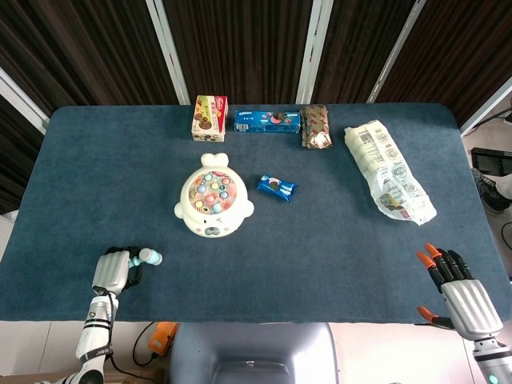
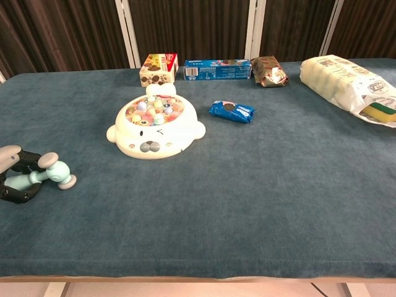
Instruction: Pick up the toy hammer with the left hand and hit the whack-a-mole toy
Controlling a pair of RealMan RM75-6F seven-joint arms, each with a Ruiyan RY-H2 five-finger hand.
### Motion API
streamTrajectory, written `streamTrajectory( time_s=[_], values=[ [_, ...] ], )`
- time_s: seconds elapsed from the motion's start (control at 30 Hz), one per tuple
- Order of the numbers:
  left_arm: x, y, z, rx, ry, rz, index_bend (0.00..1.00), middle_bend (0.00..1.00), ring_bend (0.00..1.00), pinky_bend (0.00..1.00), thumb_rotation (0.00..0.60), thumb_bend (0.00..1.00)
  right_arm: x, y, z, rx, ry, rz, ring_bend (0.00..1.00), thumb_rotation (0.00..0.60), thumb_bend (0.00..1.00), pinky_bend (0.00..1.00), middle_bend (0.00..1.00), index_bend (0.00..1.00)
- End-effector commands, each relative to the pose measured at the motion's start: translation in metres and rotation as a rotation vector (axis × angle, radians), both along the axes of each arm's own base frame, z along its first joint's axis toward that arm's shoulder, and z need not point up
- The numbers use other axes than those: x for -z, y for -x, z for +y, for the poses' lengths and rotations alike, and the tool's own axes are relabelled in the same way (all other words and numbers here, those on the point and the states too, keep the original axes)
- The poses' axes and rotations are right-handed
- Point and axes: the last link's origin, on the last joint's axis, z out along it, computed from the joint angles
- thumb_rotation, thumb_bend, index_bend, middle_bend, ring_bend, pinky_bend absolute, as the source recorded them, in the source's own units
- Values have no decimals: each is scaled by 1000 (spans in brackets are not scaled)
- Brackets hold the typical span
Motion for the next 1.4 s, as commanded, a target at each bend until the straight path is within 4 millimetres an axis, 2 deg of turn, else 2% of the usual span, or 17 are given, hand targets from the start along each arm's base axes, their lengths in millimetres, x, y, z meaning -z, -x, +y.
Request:
streamTrajectory(
  time_s=[0.03, 0.4, 0.47, 0.73, 0.9, 1.03, 1.07, 1.17, 1.4],
  values=[
    [0, 1, 0, 4, -11, -11, 510, 423, 349, 251, 600, 549, 0, 0, 0, 1, 1, 0, 0, 600, 320, 0, 0, 0],
    [4, 7, -1, 22, -53, -82, 561, 491, 402, 335, 600, 645, 0, 0, 0, 4, 2, 1, 0, 600, 321, 0, 0, 0],
    [4, 7, -1, 40, -82, -107, 572, 510, 421, 374, 600, 669, -1, 1, 0, 4, 3, 0, 0, 600, 320, 0, 0, 0],
    [0, 11, 0, 141, -202, -238, 614, 617, 549, 596, 600, 767, -1, 1, 0, 6, 3, 0, 0, 600, 320, 0, 0, 0],
    [-7, 12, 1, 217, -270, -317, 661, 736, 713, 762, 600, 809, -2, 1, 1, 8, 4, 0, 0, 600, 321, 0, 0, 0],
    [-14, 11, 6, 281, -322, -359, 715, 835, 857, 935, 600, 822, -2, 1, 1, 10, 5, 2, 0, 600, 321, 0, 0, 0],
    [-17, 9, 8, 302, -335, -369, 734, 866, 906, 979, 600, 825, -2, 2, 1, 11, 5, 2, 0, 600, 320, 0, 0, 0],
    [-25, 3, 17, 360, -362, -391, 764, 914, 989, 1000, 600, 834, -2, 1, 1, 11, 6, 2, 0, 600, 320, 0, 0, 0],
    [-20, -26, 57, 404, -288, -430, 813, 981, 1000, 1000, 600, 867, 0, 2, -1, 18, 5, 11, 0, 600, 320, 0, 0, 0]
  ],
)
